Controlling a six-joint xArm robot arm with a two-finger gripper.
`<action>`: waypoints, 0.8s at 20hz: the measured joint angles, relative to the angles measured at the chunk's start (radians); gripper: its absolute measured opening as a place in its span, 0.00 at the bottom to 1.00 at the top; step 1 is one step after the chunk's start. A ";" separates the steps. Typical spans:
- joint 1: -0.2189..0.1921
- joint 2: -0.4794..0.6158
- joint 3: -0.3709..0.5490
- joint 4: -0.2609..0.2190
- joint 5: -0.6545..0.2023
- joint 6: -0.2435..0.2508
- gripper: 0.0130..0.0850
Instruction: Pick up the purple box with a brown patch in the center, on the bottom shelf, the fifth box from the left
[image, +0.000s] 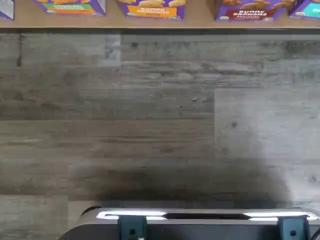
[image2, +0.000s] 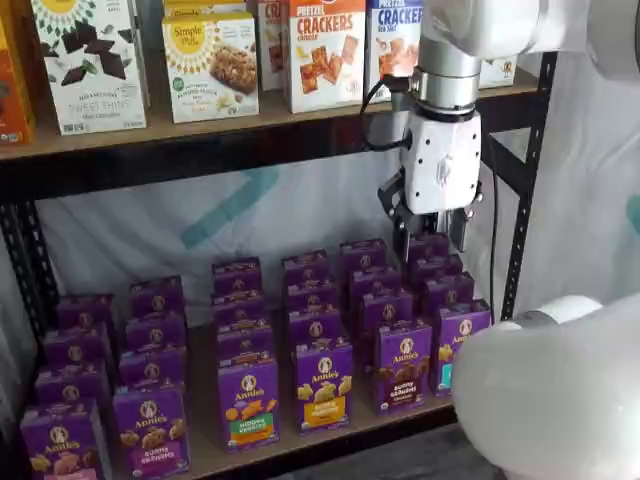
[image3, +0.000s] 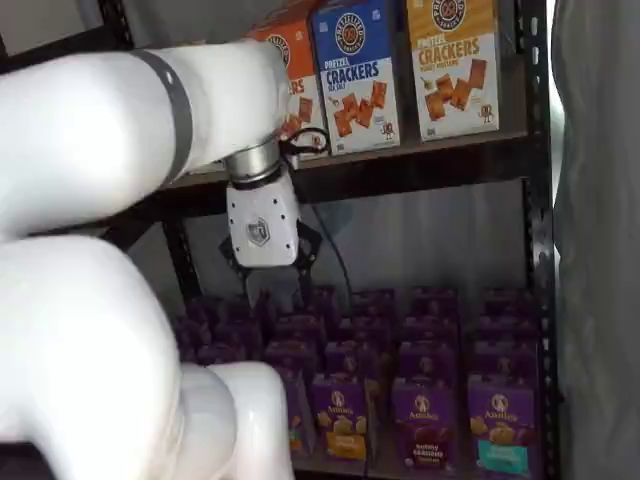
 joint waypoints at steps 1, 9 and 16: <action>0.006 0.001 -0.001 -0.011 0.001 0.008 1.00; 0.018 0.002 0.020 -0.064 -0.038 0.029 1.00; -0.029 0.028 0.090 -0.055 -0.166 -0.014 1.00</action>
